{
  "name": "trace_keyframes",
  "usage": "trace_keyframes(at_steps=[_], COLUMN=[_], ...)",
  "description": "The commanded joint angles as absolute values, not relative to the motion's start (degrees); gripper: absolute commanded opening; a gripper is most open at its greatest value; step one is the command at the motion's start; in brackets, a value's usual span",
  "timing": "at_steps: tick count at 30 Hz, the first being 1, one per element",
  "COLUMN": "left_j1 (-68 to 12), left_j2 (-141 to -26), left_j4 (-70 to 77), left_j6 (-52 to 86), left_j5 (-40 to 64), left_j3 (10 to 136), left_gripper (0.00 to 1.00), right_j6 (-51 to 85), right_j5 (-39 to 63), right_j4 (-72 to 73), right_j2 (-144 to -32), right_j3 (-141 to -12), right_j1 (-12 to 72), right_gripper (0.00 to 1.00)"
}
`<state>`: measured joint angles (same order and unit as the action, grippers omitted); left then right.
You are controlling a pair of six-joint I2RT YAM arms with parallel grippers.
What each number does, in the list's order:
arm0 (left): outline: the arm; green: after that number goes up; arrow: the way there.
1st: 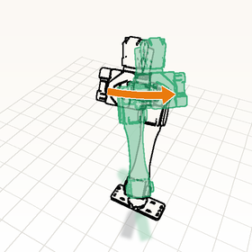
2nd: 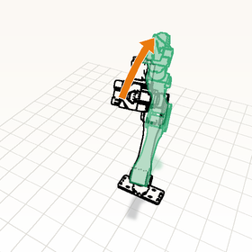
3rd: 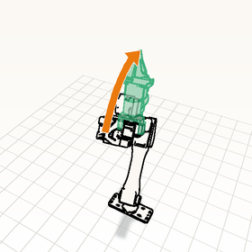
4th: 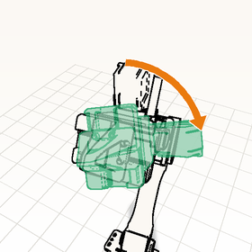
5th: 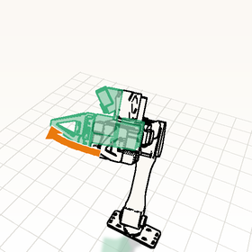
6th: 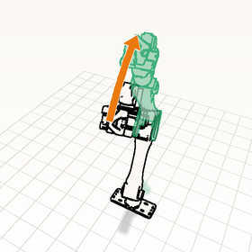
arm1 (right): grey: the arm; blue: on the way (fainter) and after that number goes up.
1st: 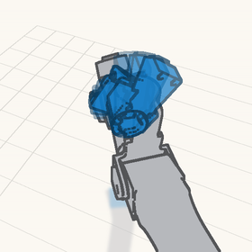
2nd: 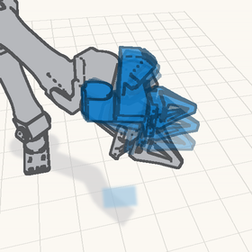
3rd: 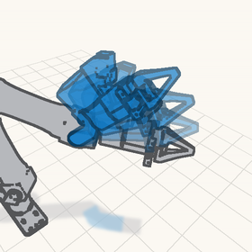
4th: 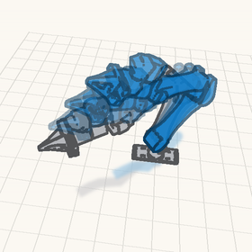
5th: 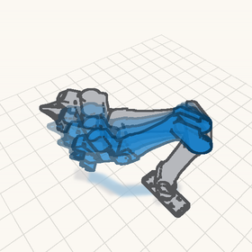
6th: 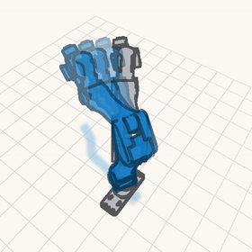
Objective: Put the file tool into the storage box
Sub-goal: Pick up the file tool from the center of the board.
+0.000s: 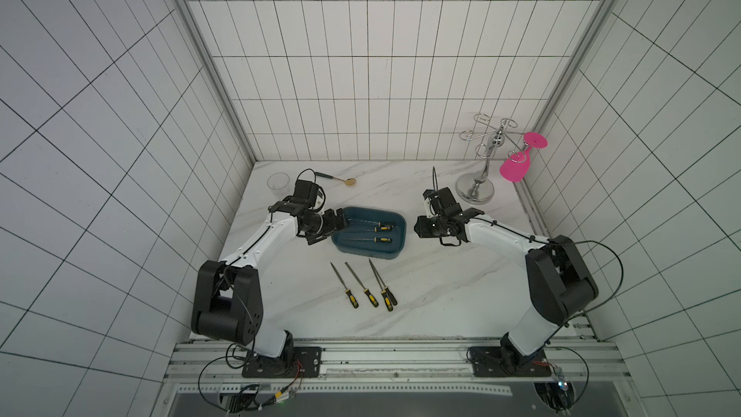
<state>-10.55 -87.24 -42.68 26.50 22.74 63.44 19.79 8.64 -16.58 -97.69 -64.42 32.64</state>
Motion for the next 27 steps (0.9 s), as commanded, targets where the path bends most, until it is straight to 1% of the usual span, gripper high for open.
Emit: trace_keyframes(at_steps=[1, 4, 7, 9, 11, 17, 21, 24, 27], left_j1=[-10.94, -10.99, -10.99, -11.01, -11.01, -11.03, -11.39, -14.59, -20.33], left_j2=[-85.94, -85.78, -85.52, -85.43, -85.73, -90.75, -93.2, -93.19, -93.96], left_j4=[-42.34, -42.27, -42.95, -43.28, -43.98, -47.17, -48.03, -45.1, -42.39], left_j6=[25.84, 25.71, 25.42, 25.54, 24.99, 24.69, 26.2, 30.41, 32.12], left_j5=[23.6, 23.54, 19.48, 16.34, 15.9, 12.44, 12.42, 12.16, 7.33], left_j3=[64.56, 64.51, 64.77, 64.73, 64.41, 67.53, 68.72, 68.25, 69.68], left_gripper=[0.98, 0.98, 0.98, 0.98, 0.98, 0.98, 0.98, 0.98, 0.98], right_j6=[15.77, 14.95, 16.8, 18.26, 18.61, 15.26, 13.74, 13.36, 15.42], right_j5=[9.49, 11.16, 13.44, 13.86, 12.83, 8.71, 10.2, 11.7, 11.56], right_j4=[-19.7, -21.84, -20.89, -19.4, -18.03, -17.73, -17.59, -16.36, -16.06], right_j2=[-99.43, -99.51, -95.67, -91.58, -86.2, -70.22, -62.86, -58.9, -55.39], right_j3=[-69.85, -72.32, -70.46, -67.04, -62.44, -49.08, -42.7, -37.94, -34.68], right_j1=[30.64, 29.61, 30.0, 31.08, 33.17, 40.8, 43.6, 45.11, 45.85], right_gripper=[0.32, 0.32, 0.33, 0.35, 0.36, 0.39, 0.39, 0.39, 0.39])
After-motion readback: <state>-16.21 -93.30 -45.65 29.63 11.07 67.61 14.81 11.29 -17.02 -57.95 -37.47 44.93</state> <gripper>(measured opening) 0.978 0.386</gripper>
